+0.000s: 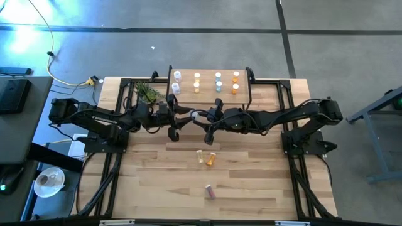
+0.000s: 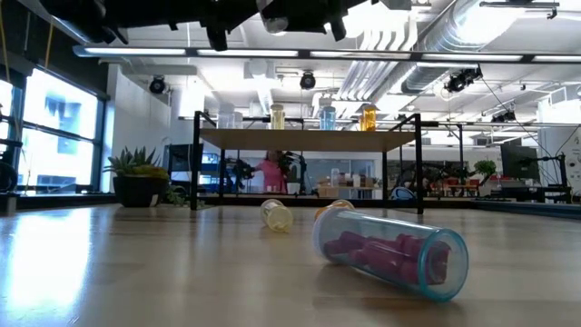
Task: Pick and place medicine bottles onto shelf by color
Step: Put the transparent pill bottle aligned with the other transparent pill bottles on the shelf
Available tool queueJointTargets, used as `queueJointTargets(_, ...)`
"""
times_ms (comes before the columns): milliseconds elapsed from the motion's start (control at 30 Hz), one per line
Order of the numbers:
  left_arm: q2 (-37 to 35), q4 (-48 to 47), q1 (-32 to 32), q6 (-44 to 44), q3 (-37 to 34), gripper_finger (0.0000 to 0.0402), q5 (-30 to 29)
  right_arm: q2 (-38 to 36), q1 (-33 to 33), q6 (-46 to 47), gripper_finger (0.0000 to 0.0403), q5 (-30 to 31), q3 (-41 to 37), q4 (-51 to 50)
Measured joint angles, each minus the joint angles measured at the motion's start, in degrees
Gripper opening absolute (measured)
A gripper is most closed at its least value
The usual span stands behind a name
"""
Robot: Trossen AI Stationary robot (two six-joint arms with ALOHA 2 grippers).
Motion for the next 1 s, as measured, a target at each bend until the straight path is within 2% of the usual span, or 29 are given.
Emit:
queueJointTargets(133,0.02,-0.58,0.0,-0.02,0.0,0.0132,0.04,-0.02,0.02,0.0,0.0144,-0.02,0.02,-0.86)
queueJointTargets(333,0.02,-1.95,0.01,0.0,0.01,0.0134,-0.41,-0.02,0.04,0.0,0.0196,0.08,0.02,-1.51)
queueJointTargets(500,0.02,-3.89,-0.02,0.94,0.04,0.0134,-3.69,-0.94,0.0,-0.02,0.0223,0.15,0.04,-2.78)
queueJointTargets(700,0.01,-6.78,0.07,4.63,0.04,0.0134,-14.71,-5.88,0.09,-1.48,0.0226,3.92,0.17,-6.19)
queueJointTargets(833,0.0,-9.81,-0.01,7.04,0.04,0.0134,-24.96,-9.59,0.0,-2.92,0.0227,6.22,0.17,-8.92)
queueJointTargets(1000,0.0,-12.78,0.04,5.81,0.04,0.0134,-36.69,-12.73,0.04,-3.06,0.0227,7.36,0.22,-12.92)
